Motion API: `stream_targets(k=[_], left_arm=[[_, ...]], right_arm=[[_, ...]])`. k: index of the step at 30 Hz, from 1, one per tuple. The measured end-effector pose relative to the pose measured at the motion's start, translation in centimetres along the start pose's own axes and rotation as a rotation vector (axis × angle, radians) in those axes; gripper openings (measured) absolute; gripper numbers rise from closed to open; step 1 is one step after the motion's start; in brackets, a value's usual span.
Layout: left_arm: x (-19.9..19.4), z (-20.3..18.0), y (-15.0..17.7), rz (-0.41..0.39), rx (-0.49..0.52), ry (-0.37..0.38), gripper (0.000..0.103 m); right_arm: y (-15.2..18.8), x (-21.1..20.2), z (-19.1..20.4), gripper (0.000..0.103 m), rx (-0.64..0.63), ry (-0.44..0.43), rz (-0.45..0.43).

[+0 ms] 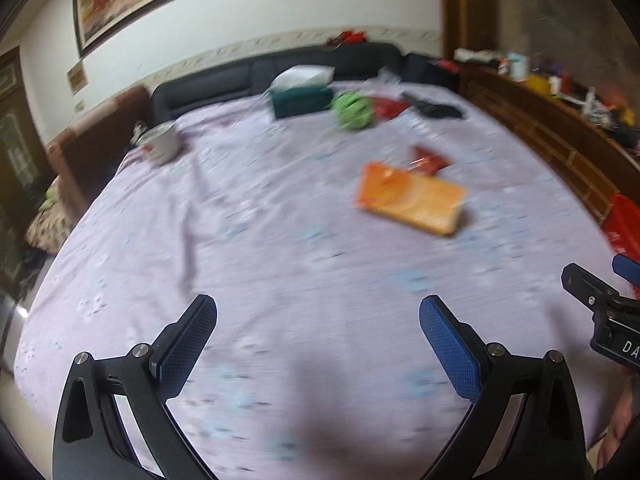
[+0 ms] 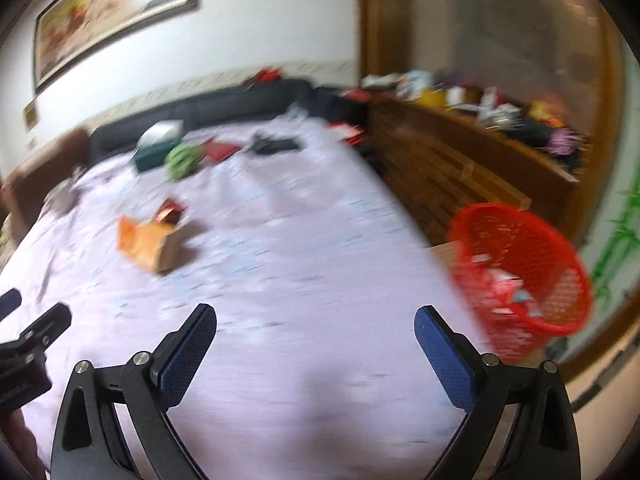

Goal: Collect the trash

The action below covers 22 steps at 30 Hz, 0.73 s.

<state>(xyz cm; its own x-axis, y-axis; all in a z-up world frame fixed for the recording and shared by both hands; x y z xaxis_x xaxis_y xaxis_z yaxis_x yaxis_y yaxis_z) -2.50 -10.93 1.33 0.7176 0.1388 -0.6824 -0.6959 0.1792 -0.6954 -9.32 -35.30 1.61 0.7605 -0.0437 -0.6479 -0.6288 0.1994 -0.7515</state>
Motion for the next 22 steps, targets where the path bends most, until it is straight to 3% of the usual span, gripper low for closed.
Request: stream_targets(k=[7,12,22], left_arm=[[5.0,5.6,1.5,0.193,-0.06,-0.03,0.101],[6.9,6.4,2.6,0.272,-0.053,0.016,0.101],[7.7,6.5,2.1,0.255,-0.043,0.051,0.103]], right_arm=[[0.6,6.4,6.2,0.101,-0.014,-0.108,0.183],[0.7,9.0,8.3,0.101,-0.009,-0.099,0.249],[0.8,11.0,9.5,0.101,-0.003,-0.041,0.29]])
Point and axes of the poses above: each gripper's, at about its wrist camera, not at the fingertips, and x roughly the way its jaws point, z to its left, y to its underside, the point moved 5 cm from there along x, roughly the way its jaws point, and after that the axes turned 9 degrees about -y, right-handed, at the moved point
